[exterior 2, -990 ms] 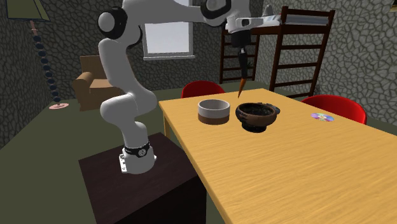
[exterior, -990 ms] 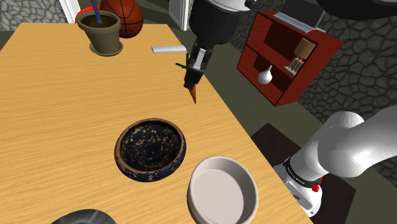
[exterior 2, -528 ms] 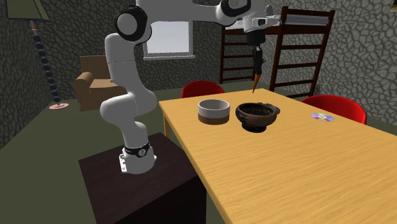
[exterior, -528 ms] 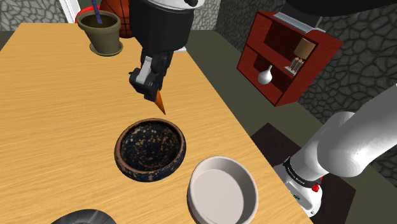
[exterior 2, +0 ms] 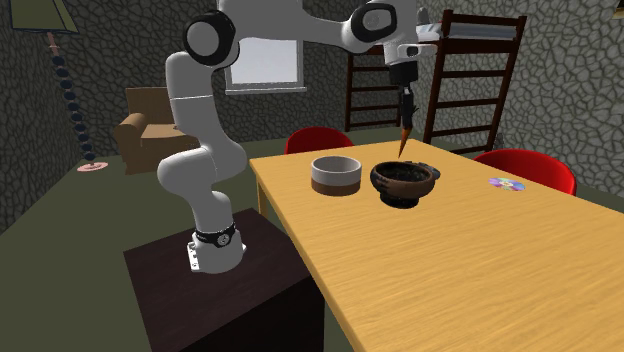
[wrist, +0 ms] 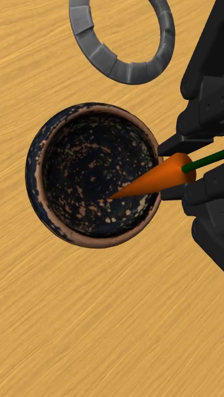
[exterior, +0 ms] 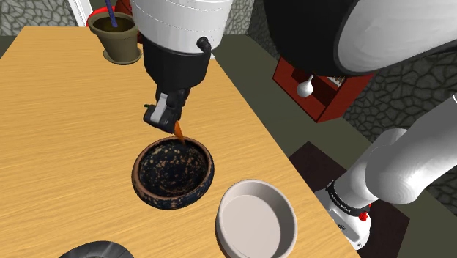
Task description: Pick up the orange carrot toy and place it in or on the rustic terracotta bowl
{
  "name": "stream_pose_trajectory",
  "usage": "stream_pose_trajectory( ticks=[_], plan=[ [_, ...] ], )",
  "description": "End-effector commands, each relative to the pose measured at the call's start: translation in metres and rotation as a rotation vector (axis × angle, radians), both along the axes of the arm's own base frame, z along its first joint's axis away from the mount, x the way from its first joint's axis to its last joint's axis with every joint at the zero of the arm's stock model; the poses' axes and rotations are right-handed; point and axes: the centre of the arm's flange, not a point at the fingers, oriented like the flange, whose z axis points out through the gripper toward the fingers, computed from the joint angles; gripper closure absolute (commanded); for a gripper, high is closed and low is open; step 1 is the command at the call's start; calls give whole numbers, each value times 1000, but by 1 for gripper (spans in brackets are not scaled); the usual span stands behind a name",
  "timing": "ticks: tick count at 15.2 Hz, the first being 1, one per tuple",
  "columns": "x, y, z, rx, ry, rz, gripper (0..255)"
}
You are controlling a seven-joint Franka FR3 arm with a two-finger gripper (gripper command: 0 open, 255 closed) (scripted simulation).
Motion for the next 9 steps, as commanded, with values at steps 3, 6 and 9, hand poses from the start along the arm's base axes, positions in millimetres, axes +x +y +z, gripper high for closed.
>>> stream_pose_trajectory(
  ticks=[3,6,9],
  plan=[
    [0,1,-21,0,0,0,255],
    [0,1,-36,0,0,0,255],
    [0,1,-51,0,0,0,255]
  ],
)
